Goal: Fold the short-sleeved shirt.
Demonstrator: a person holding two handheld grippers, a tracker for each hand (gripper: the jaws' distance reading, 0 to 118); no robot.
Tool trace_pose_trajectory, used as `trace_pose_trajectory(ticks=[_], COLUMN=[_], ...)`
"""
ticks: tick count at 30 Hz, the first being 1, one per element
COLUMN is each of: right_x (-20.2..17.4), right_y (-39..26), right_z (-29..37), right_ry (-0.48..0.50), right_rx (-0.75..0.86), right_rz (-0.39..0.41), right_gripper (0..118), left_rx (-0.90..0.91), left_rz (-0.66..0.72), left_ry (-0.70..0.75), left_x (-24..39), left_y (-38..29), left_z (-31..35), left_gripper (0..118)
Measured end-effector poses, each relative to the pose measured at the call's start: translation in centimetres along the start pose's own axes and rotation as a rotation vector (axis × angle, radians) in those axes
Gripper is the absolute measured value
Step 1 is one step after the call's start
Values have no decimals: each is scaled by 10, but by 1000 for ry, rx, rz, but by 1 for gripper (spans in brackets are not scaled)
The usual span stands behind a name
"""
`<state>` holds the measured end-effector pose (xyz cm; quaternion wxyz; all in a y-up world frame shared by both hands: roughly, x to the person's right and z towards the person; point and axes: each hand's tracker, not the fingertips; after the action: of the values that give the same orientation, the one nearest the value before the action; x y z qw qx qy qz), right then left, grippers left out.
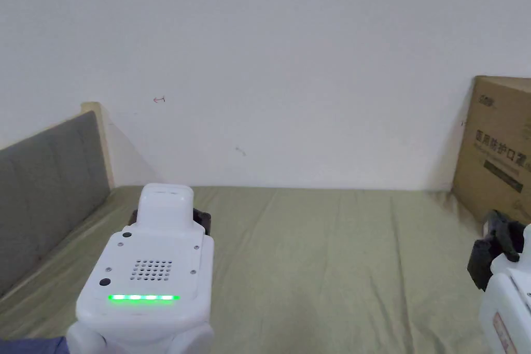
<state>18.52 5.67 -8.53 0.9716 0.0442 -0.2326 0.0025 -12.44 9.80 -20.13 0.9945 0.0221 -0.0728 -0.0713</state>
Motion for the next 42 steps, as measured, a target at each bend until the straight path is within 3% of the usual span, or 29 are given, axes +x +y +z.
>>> trace_pose_trajectory(ticks=[3, 10, 16, 20, 26, 29, 34, 39, 42], right_x=[-4, -31, -98, -155, -254, -282, -291, -285, -280], right_y=[17, 22, 17, 9, -18, -24, -28, -35, -46], right_z=[11, 7, 6, 17, 37, 47, 42, 29, 20], right_ry=[-12, 111, 273, 405, 641, 691, 709, 690, 673], right_rx=[-5, -16, -5, -27, -113, -121, -137, -145, -173], right_rz=[20, 53, -3, -34, 7, 10, 11, 51, 74], right_gripper=[0, 0, 0, 0, 0, 0, 0, 0, 0], left_rx=[-7, -72, -223, -313, -347, -356, -363, -442, -541], left_rz=[-12, 56, 31, 89, 103, 113, 89, 69, 133], left_ry=[8, 119, 387, 551, 706, 724, 702, 574, 453], left_x=[0, -46, -148, -213, -261, -275, -277, -269, -271], left_y=[-5, -24, -77, -106, -121, -125, -126, -139, -162], left_z=[-5, 17, 69, 115, 158, 166, 156, 103, 50], left_gripper=[0, 0, 0, 0, 0, 0, 0, 0, 0])
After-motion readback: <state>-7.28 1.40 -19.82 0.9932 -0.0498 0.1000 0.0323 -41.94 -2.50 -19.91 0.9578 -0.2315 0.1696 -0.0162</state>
